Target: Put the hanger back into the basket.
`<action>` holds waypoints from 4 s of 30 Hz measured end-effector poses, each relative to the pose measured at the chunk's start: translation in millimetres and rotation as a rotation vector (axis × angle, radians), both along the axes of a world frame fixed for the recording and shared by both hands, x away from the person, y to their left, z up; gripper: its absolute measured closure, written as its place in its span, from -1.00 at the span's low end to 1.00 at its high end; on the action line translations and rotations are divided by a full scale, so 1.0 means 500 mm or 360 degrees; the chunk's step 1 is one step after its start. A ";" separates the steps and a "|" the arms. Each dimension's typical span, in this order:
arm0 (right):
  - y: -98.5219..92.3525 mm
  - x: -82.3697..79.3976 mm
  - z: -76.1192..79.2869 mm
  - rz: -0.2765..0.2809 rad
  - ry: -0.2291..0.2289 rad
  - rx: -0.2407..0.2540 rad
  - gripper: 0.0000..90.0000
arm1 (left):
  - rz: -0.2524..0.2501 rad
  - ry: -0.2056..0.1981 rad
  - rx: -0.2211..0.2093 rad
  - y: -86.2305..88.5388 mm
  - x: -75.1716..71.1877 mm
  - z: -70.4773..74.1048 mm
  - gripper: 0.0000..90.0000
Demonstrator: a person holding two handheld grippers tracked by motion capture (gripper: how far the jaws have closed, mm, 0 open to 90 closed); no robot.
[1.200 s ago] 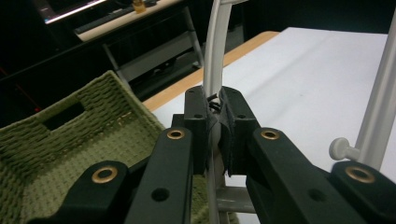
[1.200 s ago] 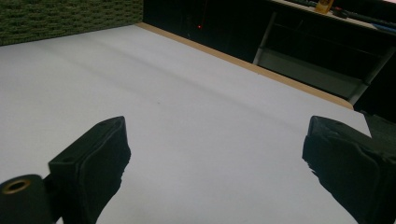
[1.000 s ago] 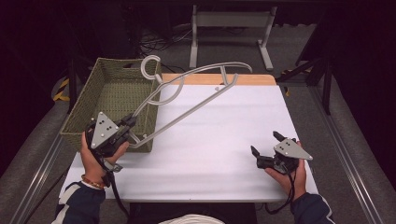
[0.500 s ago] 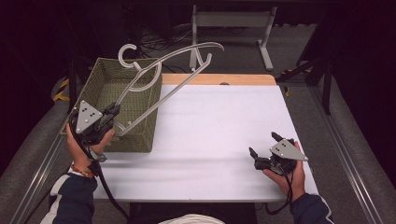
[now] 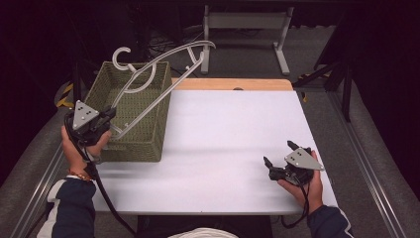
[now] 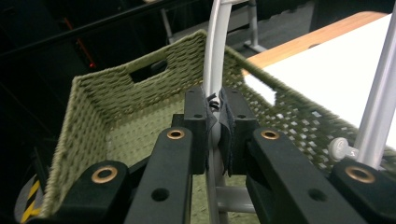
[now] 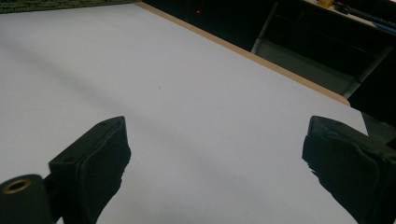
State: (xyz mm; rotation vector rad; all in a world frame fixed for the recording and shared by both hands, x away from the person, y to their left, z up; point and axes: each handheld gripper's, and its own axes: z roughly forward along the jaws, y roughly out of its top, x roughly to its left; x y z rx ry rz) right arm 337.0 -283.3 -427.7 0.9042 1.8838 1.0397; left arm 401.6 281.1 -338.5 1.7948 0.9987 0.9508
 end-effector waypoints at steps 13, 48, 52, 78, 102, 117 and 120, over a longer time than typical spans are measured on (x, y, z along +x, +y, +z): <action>0.003 0.001 -0.001 0.0014 0.0019 -0.0010 -0.83 | -0.0001 0.0074 -0.0005 0.030 0.043 0.012 0.83; -0.001 0.005 -0.003 0.0013 0.0049 -0.0043 -0.83 | 0.0225 0.0279 0.0189 0.079 0.098 -0.018 0.43; 0.002 0.005 -0.004 0.0024 0.0052 -0.0057 -0.83 | 0.0167 0.0253 0.0094 0.088 0.089 -0.015 0.40; 0.011 0.001 -0.002 0.0073 0.0056 -0.0034 -0.83 | -0.0160 -0.0166 -0.0098 -0.006 0.013 0.021 -0.76; 0.022 -0.004 -0.003 0.0116 0.0066 -0.0021 -0.83 | -0.0540 -0.0297 -0.0155 -0.106 -0.074 0.009 -0.89; 0.030 -0.009 -0.001 0.0165 0.0062 -0.0009 -0.83 | -0.0606 -0.0348 -0.0197 -0.139 -0.144 -0.011 -0.87; 0.034 -0.010 -0.001 0.0175 0.0061 -0.0012 -0.83 | -0.0611 -0.0324 -0.0161 -0.150 -0.161 -0.028 -0.81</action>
